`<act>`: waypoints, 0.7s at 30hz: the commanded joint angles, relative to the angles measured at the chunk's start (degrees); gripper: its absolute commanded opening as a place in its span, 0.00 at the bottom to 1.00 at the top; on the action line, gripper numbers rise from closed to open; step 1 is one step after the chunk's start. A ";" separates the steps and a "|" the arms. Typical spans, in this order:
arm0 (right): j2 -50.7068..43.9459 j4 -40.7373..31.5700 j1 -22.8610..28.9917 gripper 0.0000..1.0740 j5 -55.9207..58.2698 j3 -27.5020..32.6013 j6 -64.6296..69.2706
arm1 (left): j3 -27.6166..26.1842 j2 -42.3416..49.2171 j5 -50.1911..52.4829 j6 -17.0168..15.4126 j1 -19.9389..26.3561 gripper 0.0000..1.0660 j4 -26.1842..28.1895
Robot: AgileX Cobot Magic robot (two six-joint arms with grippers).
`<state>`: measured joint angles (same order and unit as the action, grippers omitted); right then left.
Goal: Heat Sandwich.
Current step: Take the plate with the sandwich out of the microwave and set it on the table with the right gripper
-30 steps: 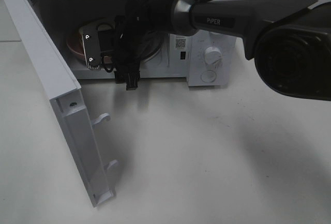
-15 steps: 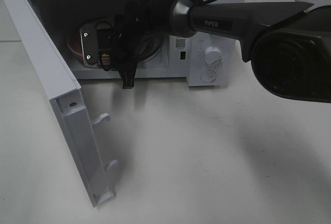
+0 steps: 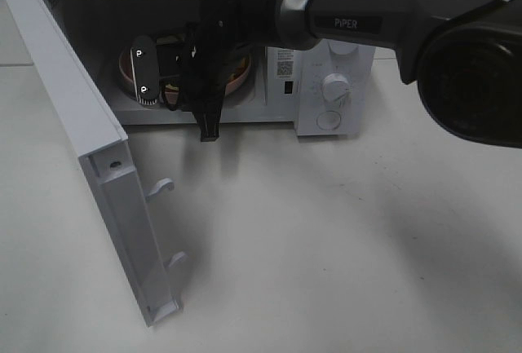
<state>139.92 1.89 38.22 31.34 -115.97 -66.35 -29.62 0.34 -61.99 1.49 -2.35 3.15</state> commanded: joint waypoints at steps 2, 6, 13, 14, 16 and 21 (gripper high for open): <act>-2.58 0.57 0.17 0.00 0.11 2.18 -2.64 | 0.11 0.34 0.69 0.00 0.11 0.91 0.40; -4.93 0.40 0.17 0.00 -0.06 4.98 -6.76 | 0.11 0.34 0.69 0.00 0.11 0.91 0.40; -9.68 -1.03 -0.74 0.00 -2.69 11.34 -16.16 | 0.11 0.34 0.69 0.00 0.11 0.91 0.40; -10.31 -1.89 -0.86 0.00 -3.50 12.26 -17.53 | 0.11 0.34 0.69 0.00 0.11 0.91 0.40; -11.92 -3.50 -0.86 0.00 -5.90 14.73 -20.28 | 0.11 0.34 0.69 0.00 0.11 0.91 0.40; -15.30 -9.45 -1.55 0.00 -7.73 19.54 -28.36 | 0.11 0.34 0.69 0.00 0.11 0.91 0.40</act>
<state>126.57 -4.93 36.84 25.67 -97.40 -91.04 -29.62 0.34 -61.99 1.49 -2.35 3.15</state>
